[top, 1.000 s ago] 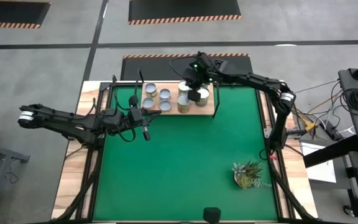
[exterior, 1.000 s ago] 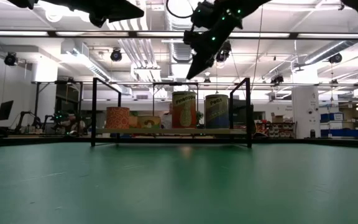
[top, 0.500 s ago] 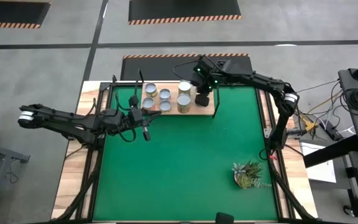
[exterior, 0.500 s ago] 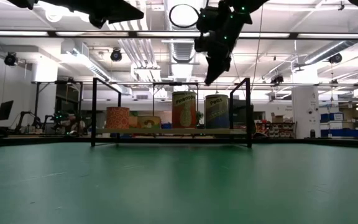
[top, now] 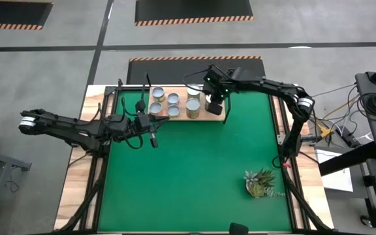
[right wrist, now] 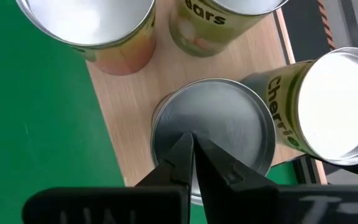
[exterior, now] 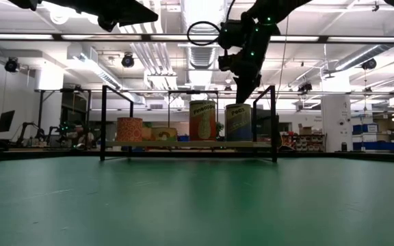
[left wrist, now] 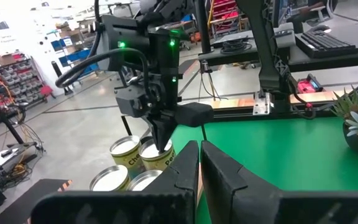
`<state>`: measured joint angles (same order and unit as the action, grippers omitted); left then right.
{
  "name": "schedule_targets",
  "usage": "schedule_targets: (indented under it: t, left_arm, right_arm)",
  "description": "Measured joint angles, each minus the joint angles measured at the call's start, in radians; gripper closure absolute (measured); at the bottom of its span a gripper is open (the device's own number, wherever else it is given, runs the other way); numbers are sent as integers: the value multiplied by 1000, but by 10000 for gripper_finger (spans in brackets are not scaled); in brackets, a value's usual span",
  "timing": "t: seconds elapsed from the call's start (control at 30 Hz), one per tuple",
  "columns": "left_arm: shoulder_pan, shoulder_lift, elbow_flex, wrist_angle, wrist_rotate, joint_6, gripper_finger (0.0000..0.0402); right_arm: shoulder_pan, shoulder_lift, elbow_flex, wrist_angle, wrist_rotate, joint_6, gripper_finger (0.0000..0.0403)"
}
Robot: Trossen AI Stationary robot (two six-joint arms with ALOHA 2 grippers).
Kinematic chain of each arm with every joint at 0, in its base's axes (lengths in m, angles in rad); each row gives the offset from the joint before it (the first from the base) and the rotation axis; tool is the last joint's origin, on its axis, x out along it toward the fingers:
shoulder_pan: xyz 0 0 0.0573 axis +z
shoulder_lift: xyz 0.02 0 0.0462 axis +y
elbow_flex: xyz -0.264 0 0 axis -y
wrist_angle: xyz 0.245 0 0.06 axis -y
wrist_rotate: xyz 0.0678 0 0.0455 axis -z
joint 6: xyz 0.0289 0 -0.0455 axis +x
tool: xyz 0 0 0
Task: Pick and place cans onto a shelf
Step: Adjust the canned goods on the shelf
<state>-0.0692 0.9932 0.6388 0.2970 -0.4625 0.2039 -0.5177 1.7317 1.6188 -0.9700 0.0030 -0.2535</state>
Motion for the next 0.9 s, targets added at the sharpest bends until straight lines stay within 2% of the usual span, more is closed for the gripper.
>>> schedule_targets:
  t: [0.4,0.9]
  left_arm:
    - [0,0,0,1,0,-1,402]
    - [0,0,0,1,0,-4,402]
  right_arm:
    - [28,-9,0,-83,-7,9,394]
    - [94,-14,-1,-98,-7,14,394]
